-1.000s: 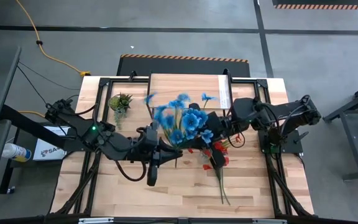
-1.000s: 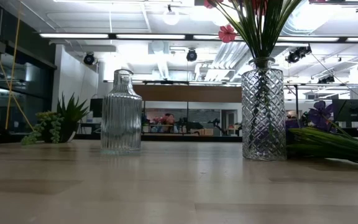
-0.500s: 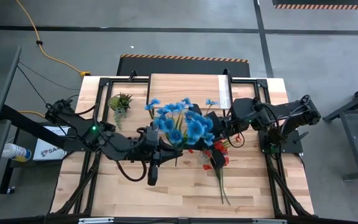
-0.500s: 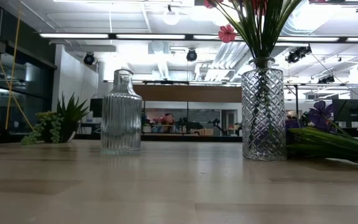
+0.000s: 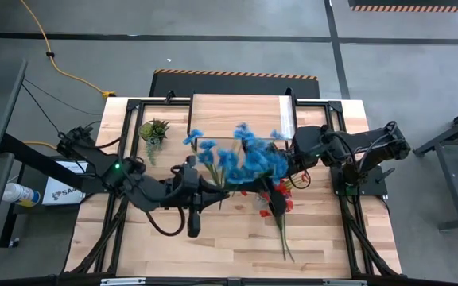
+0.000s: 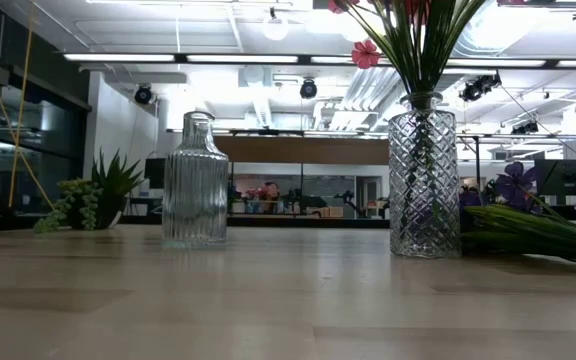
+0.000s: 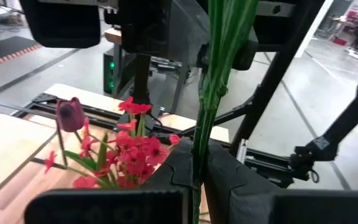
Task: Pick and place flowers into a vace then onto a shelf
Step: Put the blue flowers into the left transparent vase
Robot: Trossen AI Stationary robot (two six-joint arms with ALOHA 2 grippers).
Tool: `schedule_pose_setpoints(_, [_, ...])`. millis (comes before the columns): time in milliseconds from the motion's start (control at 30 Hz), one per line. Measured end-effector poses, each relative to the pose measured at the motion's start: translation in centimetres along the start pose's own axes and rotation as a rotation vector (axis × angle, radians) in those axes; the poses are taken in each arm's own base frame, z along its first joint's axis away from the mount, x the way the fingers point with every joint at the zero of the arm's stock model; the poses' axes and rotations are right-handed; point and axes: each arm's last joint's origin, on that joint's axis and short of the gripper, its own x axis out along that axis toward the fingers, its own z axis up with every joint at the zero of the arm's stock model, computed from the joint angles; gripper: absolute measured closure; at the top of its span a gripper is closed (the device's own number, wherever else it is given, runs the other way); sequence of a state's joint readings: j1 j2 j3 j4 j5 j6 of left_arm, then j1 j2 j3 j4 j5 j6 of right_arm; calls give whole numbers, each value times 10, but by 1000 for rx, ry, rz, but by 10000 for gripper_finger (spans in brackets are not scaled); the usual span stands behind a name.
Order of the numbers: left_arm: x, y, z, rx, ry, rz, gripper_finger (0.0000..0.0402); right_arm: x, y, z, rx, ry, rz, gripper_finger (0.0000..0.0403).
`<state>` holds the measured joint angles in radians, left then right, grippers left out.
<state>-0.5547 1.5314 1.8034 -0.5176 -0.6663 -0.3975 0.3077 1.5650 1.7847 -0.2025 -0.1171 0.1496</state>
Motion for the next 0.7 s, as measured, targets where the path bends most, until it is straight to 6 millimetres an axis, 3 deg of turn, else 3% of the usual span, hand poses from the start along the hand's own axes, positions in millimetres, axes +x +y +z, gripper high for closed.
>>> schedule_pose_setpoints(333, [-16, -10, -3, -1, -28, 49, 353, 0, 0, 0, 8, 4, 2, 362])
schedule_pose_setpoints(700, [-18, -10, -7, -15, -10, 69, 353, -2, 3, 1, 11, 15, 94, 352])
